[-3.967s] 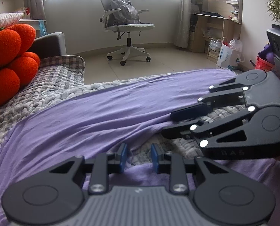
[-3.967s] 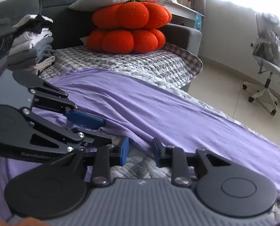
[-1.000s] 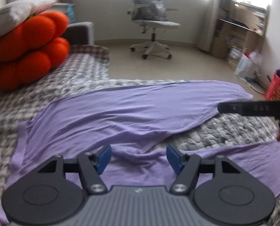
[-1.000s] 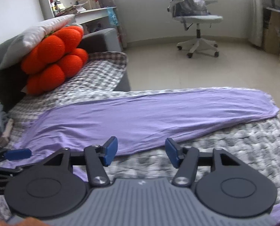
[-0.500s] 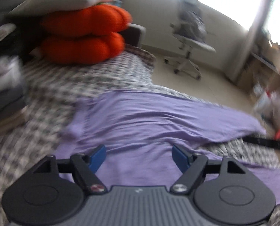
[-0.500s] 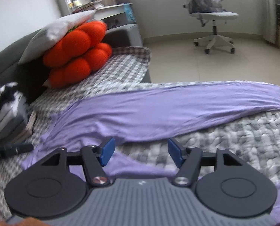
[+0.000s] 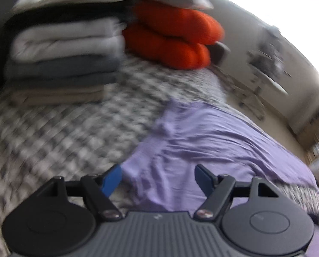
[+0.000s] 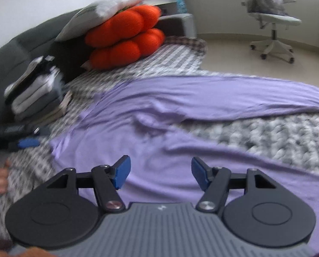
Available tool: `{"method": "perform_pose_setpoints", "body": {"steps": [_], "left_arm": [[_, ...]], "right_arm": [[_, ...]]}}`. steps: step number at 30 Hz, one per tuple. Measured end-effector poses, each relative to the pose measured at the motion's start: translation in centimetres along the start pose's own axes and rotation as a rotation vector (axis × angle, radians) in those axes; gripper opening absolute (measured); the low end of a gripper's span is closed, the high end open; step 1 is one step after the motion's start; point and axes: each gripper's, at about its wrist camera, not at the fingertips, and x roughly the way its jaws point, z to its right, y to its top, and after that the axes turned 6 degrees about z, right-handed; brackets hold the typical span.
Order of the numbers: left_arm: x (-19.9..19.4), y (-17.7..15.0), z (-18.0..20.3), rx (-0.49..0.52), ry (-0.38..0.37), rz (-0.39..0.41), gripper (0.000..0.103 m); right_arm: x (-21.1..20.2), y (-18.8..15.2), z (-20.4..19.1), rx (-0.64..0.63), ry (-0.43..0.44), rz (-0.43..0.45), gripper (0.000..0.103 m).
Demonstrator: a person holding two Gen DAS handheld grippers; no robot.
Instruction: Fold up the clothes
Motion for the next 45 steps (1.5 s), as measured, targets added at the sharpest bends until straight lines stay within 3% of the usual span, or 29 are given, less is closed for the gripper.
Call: {"method": "perform_pose_setpoints", "body": {"steps": [4,8,12,16,19,20,22,23,29,34,38,40,42,43,44,45], "left_arm": [[0.8,-0.5,-2.0,-0.114,0.019,-0.018,0.058],[1.4,-1.0,-3.1,-0.195,-0.001,-0.034,0.054],[1.9,-1.4,-3.3,-0.221,0.025,-0.024,0.051],[2.7,-1.4,-2.6,-0.202,0.003,-0.015,0.050],[3.4,-1.6,-1.6,-0.161,0.029,0.009,0.030],[3.6,-1.7,-1.3,-0.147,0.043,0.014,0.017],[3.8,-1.9,-1.0,-0.131,0.070,0.035,0.010],[3.6,-2.0,-0.9,-0.119,0.083,0.053,0.007],[2.2,-1.7,-0.9,-0.091,0.147,0.133,0.006],[3.6,-2.1,-0.8,-0.056,0.185,0.082,0.006],[3.5,-2.2,-0.1,-0.021,0.197,0.090,0.009],[3.2,-2.2,0.0,-0.027,0.187,0.091,0.011],[2.9,-2.2,0.2,-0.034,0.174,0.086,0.032],[2.8,-2.1,0.3,-0.038,0.167,0.084,0.037],[2.5,-2.1,0.5,-0.039,0.157,0.086,0.044],[2.3,-2.0,0.7,-0.039,0.146,0.088,0.045]], "right_arm": [[-0.2,-1.9,-2.4,-0.104,0.093,-0.039,0.066],[0.2,-3.2,-4.6,-0.228,0.163,-0.075,0.048],[1.0,-4.4,-5.8,-0.314,0.196,-0.120,0.036],[1.7,-5.1,-6.5,-0.378,0.182,-0.134,0.034],[1.8,-5.4,-6.5,-0.407,0.162,-0.116,0.027],[1.9,-5.5,-6.6,-0.416,0.154,-0.109,0.023],[1.9,-5.6,-6.7,-0.429,0.144,-0.100,0.015],[2.0,-5.5,-6.8,-0.430,0.140,-0.100,0.001],[1.4,-4.8,-6.5,-0.362,0.198,-0.116,0.001],[1.9,-5.0,-6.6,-0.356,0.209,-0.154,0.001],[2.1,-4.9,-6.4,-0.330,0.213,-0.166,0.004],[1.9,-4.7,-6.4,-0.313,0.211,-0.167,0.014],[1.6,-4.5,-6.4,-0.308,0.205,-0.161,0.016],[1.3,-4.3,-6.3,-0.299,0.202,-0.156,0.016],[1.1,-4.2,-6.2,-0.290,0.199,-0.150,0.027],[0.8,-4.0,-6.0,-0.277,0.195,-0.140,0.045]]}}
